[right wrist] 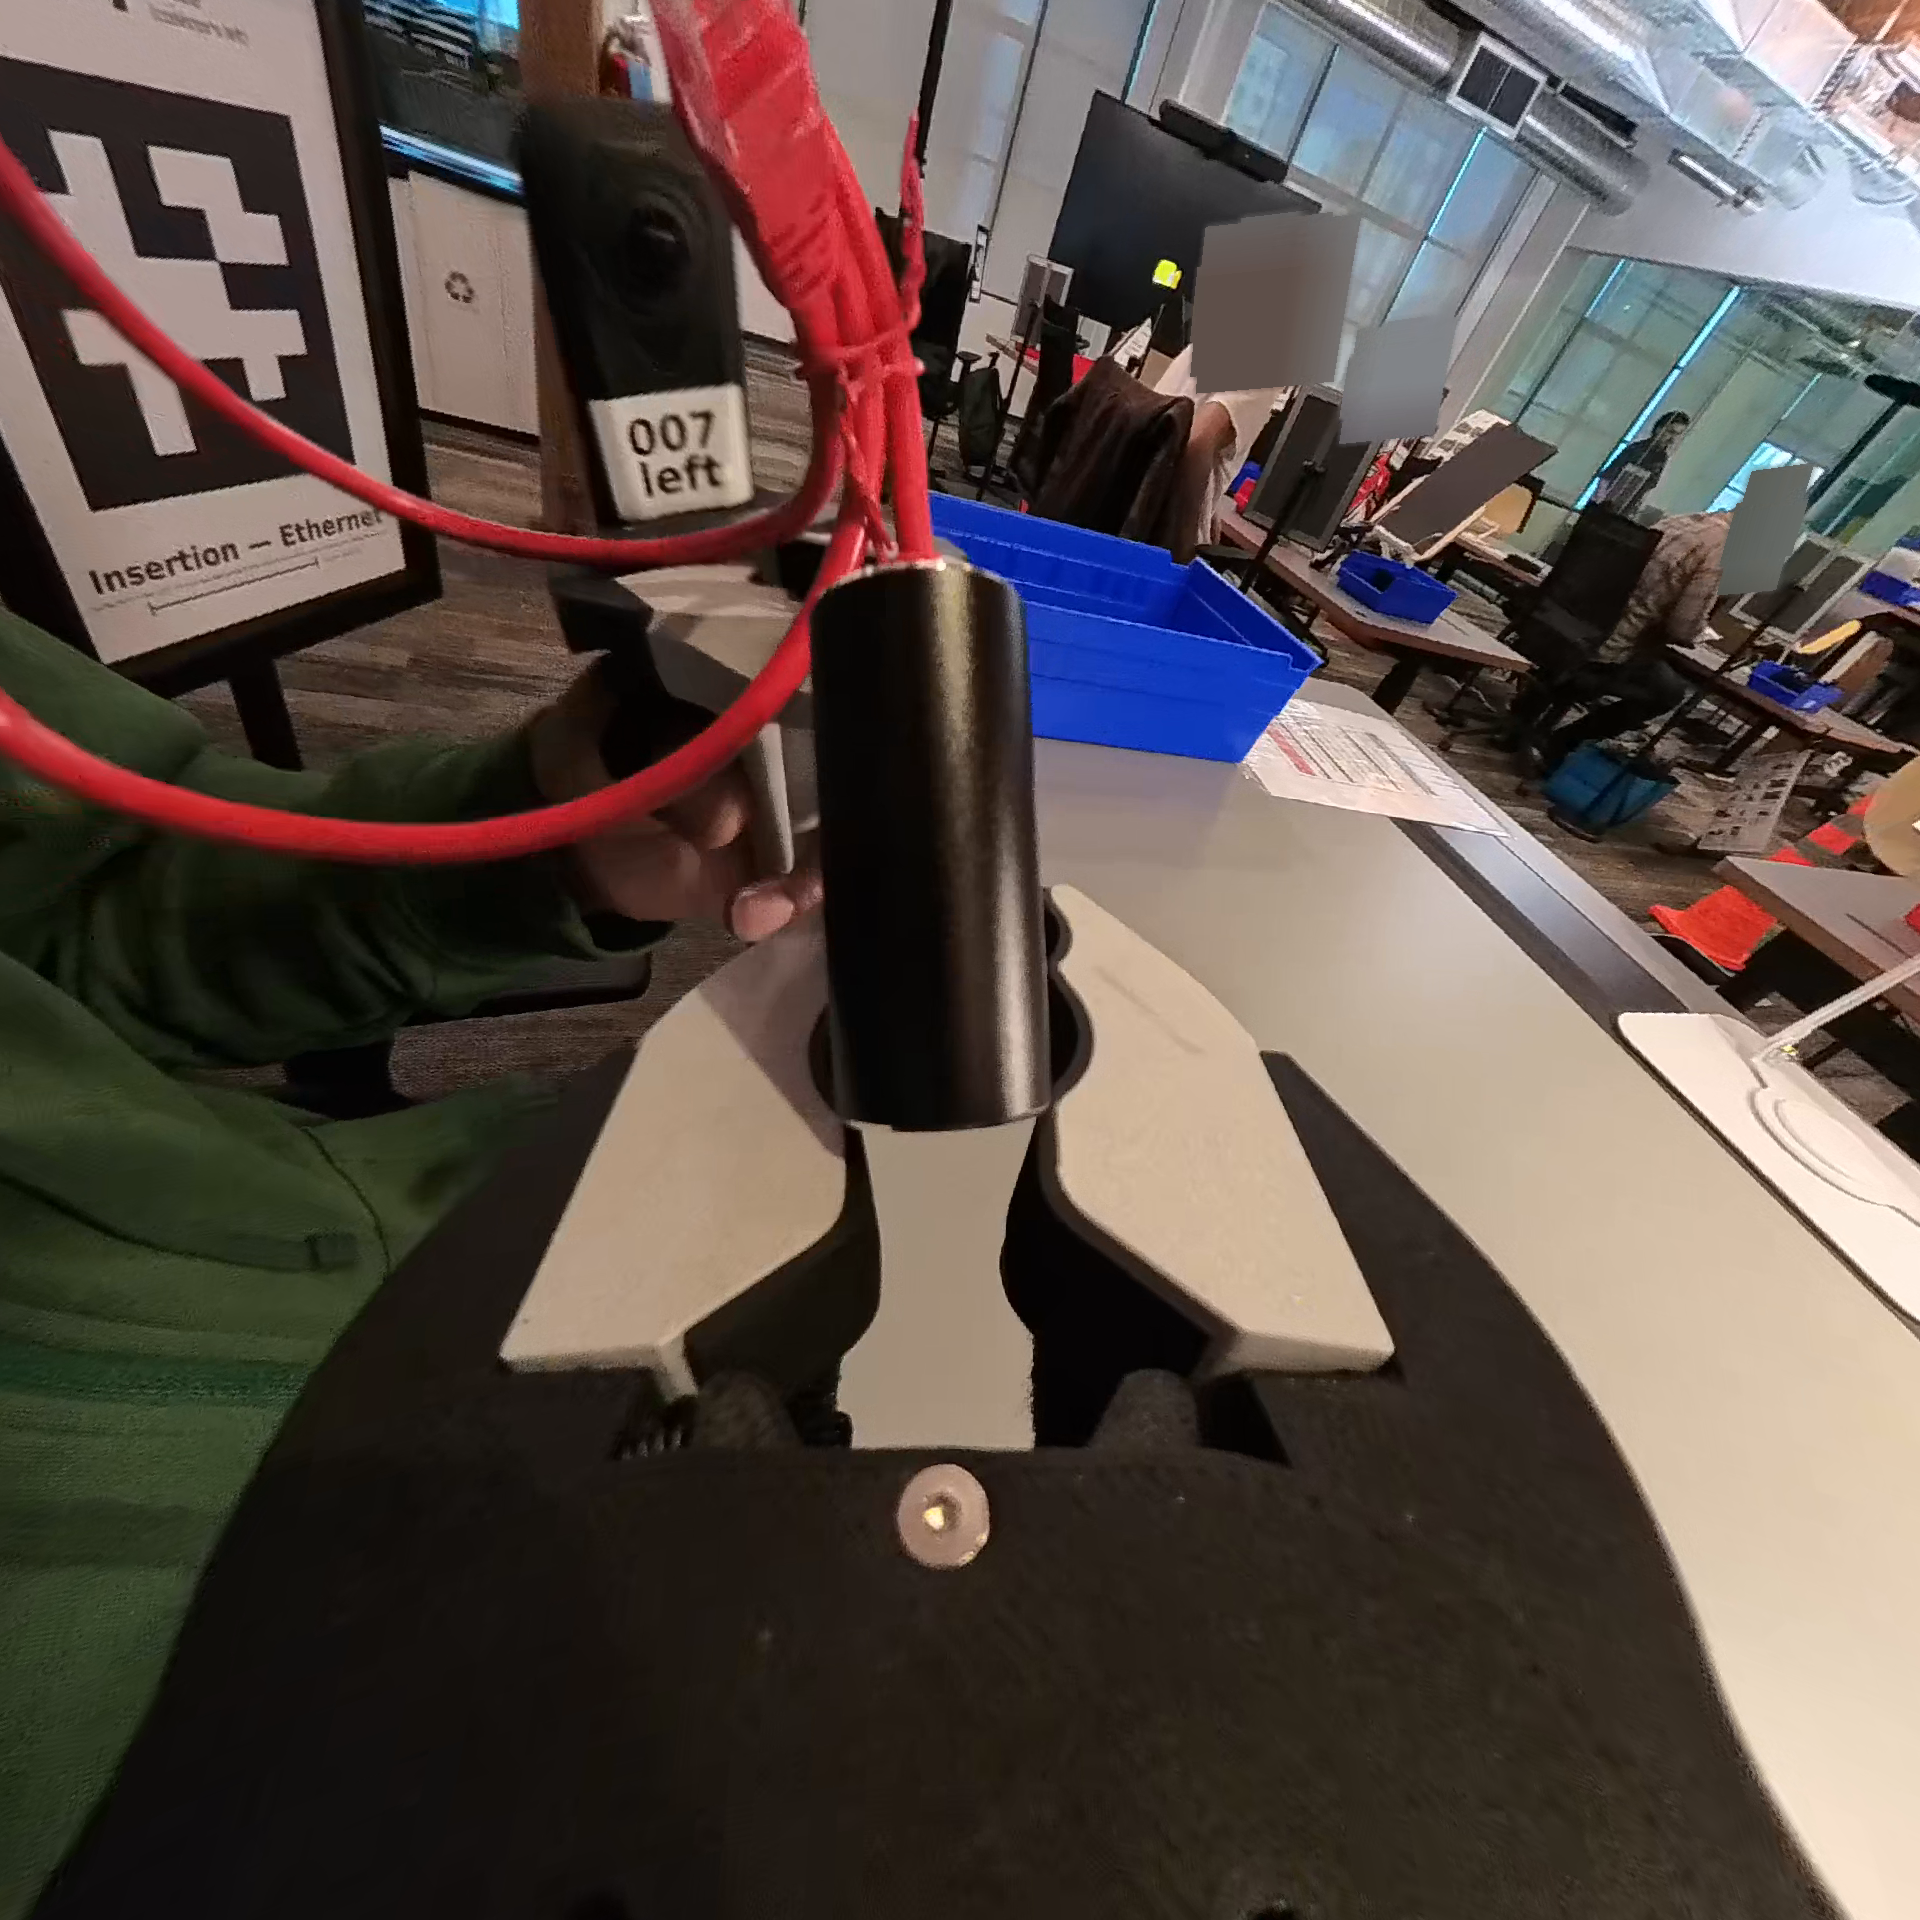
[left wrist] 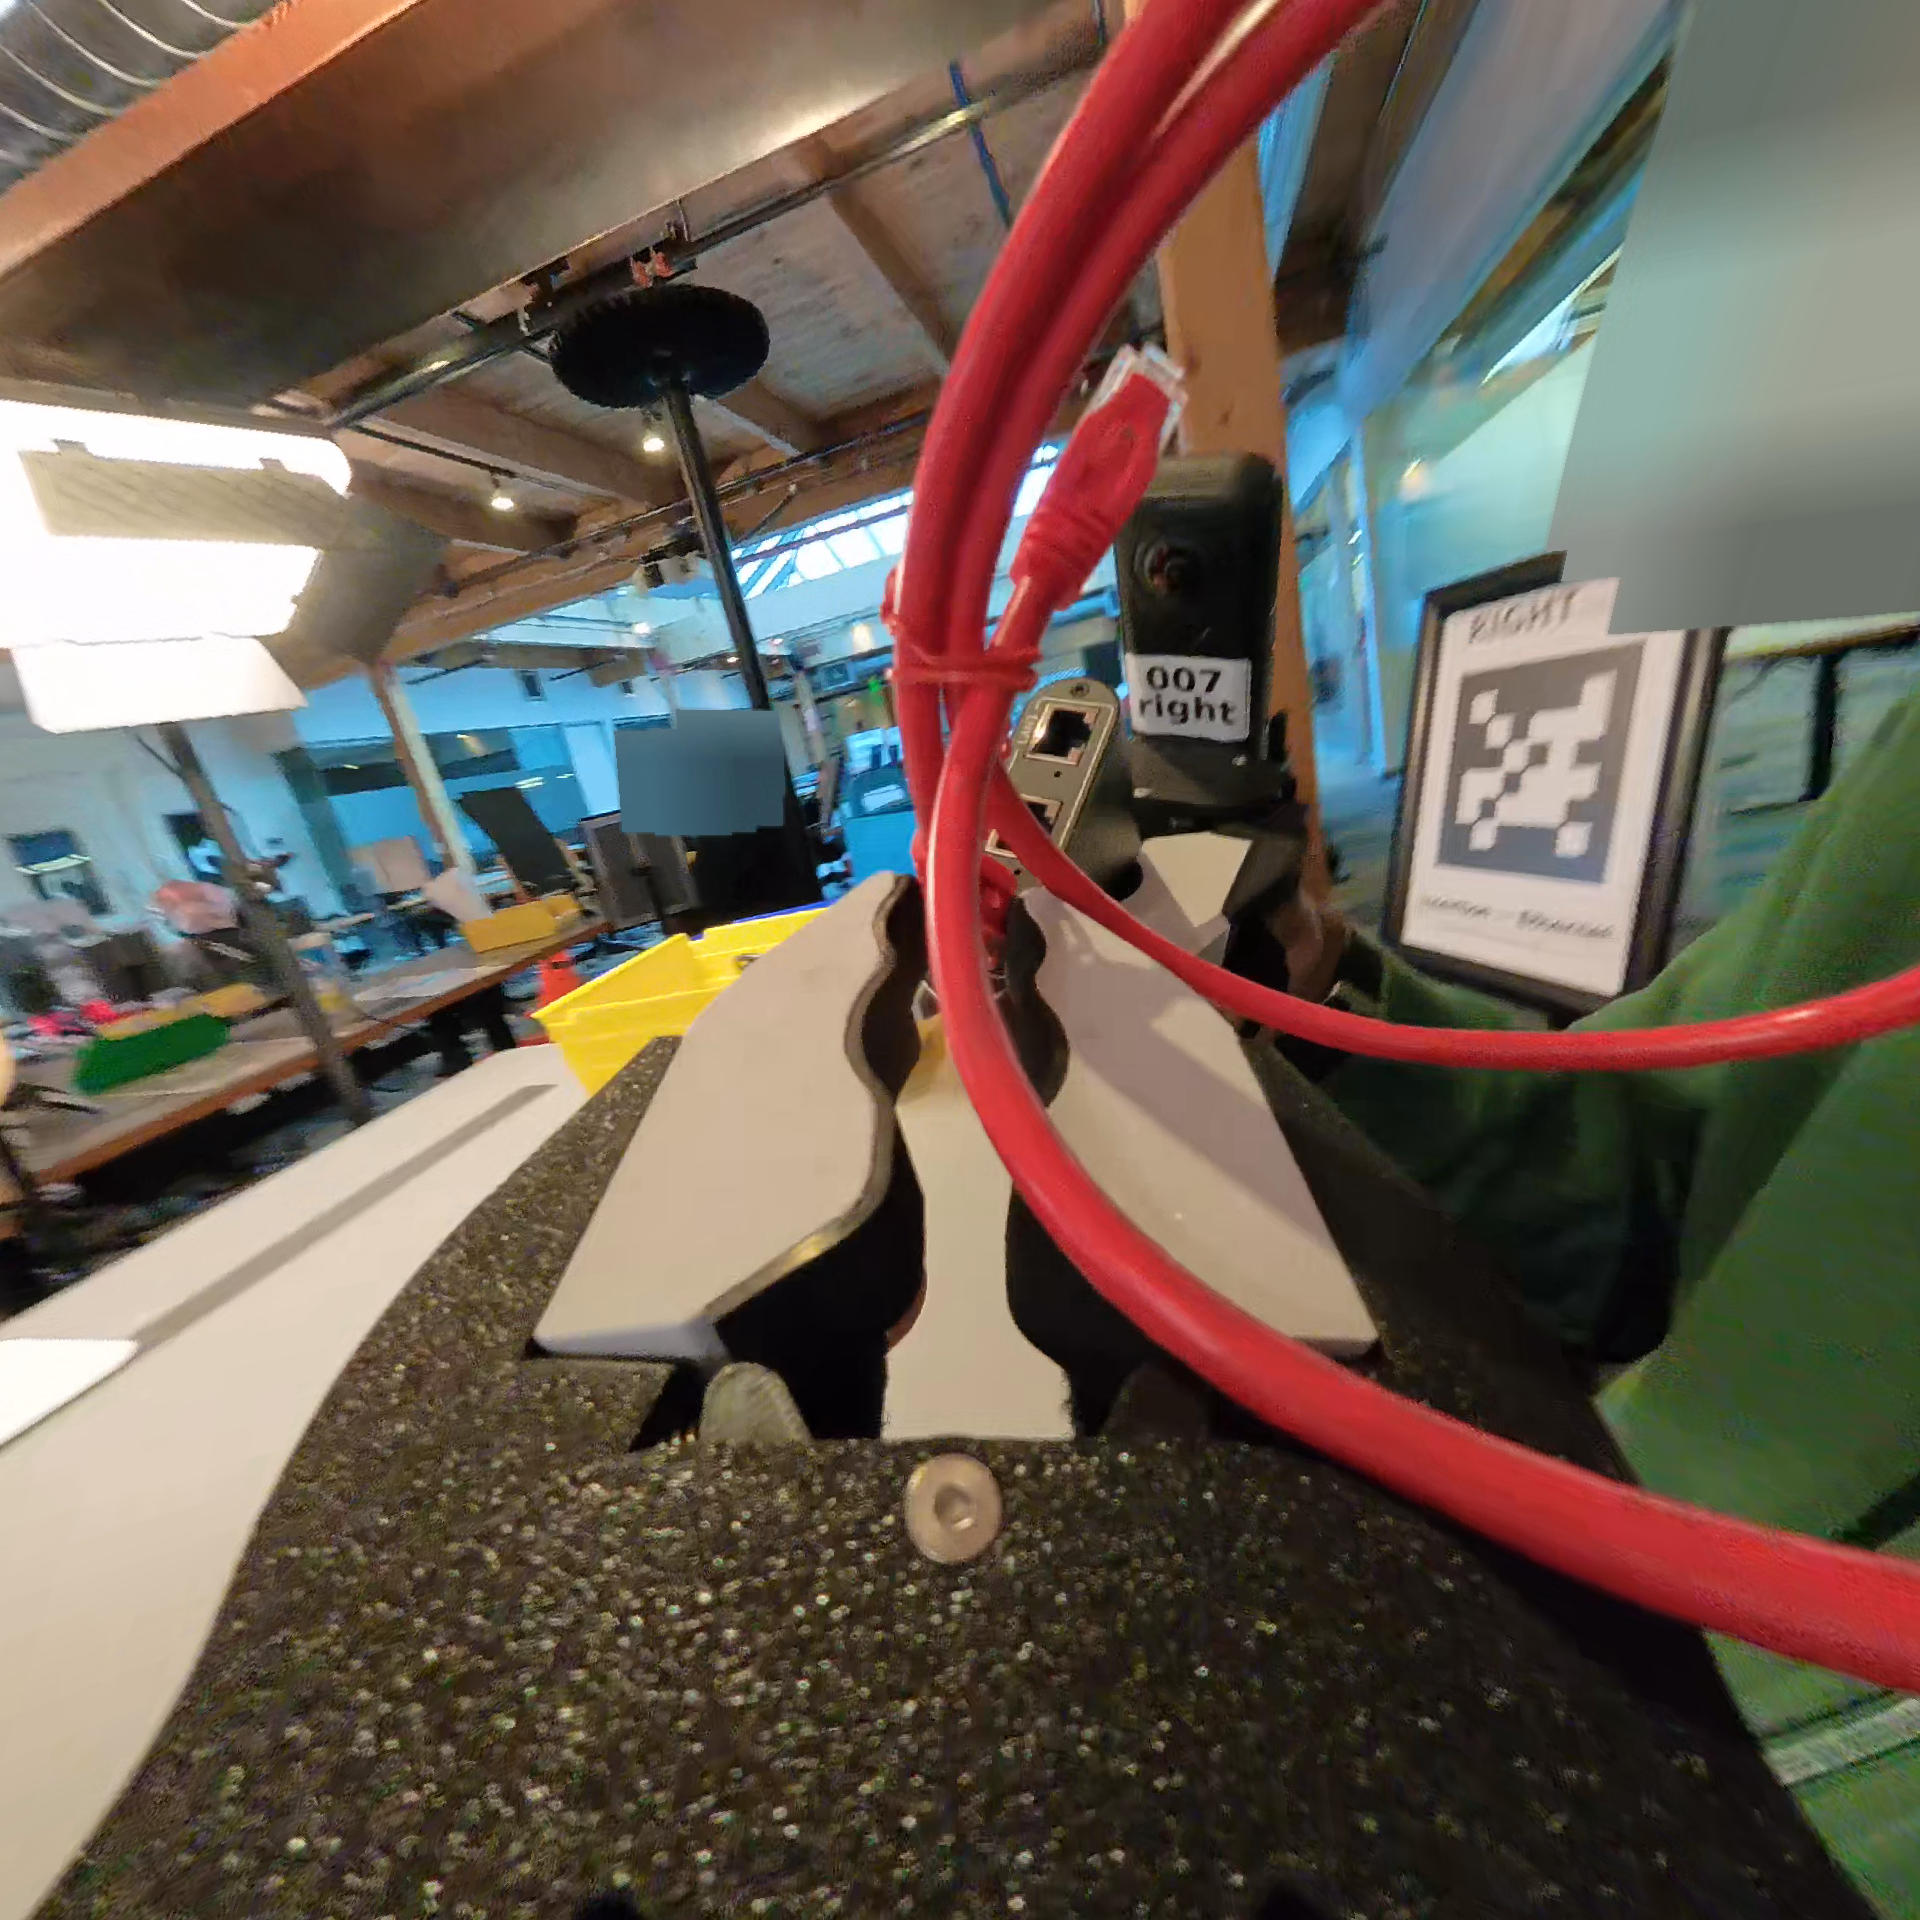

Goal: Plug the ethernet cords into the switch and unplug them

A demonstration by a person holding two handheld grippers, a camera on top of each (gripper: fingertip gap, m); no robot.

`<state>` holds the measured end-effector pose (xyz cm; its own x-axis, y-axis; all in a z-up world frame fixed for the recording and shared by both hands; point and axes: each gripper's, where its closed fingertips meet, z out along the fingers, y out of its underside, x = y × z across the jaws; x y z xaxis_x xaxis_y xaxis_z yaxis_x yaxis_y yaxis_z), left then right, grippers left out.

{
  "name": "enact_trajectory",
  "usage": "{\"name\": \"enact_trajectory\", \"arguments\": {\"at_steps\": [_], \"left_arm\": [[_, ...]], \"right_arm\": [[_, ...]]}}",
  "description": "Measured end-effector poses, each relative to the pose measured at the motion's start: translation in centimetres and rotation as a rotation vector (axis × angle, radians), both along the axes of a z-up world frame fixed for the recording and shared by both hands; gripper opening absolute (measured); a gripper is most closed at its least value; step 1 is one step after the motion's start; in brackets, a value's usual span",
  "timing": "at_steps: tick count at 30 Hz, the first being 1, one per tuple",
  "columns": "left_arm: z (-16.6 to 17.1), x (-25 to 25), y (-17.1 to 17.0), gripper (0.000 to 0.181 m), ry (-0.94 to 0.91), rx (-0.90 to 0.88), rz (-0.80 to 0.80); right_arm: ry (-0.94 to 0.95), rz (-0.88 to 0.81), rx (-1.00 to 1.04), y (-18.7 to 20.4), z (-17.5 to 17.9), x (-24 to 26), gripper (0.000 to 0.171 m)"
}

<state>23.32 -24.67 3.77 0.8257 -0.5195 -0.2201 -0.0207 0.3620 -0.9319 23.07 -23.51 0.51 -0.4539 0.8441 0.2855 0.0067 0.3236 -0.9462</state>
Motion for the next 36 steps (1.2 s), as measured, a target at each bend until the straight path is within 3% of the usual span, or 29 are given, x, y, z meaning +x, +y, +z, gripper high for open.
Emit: {"name": "enact_trajectory", "arguments": {"at_steps": [4, 10, 15, 20, 23, 24, 30, 36], "left_arm": [[0.0, -0.1, 0.2, 0.015, -0.101, -0.030, -0.072], [-0.4, -0.3, 0.6, 0.017, 0.159, 0.017, 0.167], [-0.4, -0.7, 1.0, 0.018, 0.151, 0.042, 0.241], [-0.7, -0.8, 1.3, 0.017, 0.007, -0.031, 0.070], [-0.7, -1.6, 0.9, 0.013, -0.155, -0.065, -0.097], [-0.5, -2.2, 0.7, 0.019, -0.213, -0.049, -0.124], [-1.5, -2.0, 2.4, 0.041, -0.347, -0.095, -0.180], [-2.2, -2.3, 3.1, 0.041, -0.431, -0.110, -0.212]], "right_arm": [[-0.012, 0.004, -0.008, 0.1, -0.1, 0.0, 0.029], [-0.021, 0.002, -0.009, 0.7, -0.6, -0.2, 0.029], [-0.013, -0.037, 0.001, 1.2, -0.5, -0.5, 0.029], [-0.017, -0.024, -0.040, 1.4, -0.7, -0.6, 0.028], [0.018, 0.013, -0.172, 1.5, -0.2, -1.1, 0.028], [0.042, 0.033, -0.234, 1.7, 0.3, -1.2, 0.028], [0.105, 0.150, -0.492, 1.8, 0.8, -2.1, 0.027], [0.191, 0.205, -0.621, 1.7, 2.0, -1.8, 0.028]]}}
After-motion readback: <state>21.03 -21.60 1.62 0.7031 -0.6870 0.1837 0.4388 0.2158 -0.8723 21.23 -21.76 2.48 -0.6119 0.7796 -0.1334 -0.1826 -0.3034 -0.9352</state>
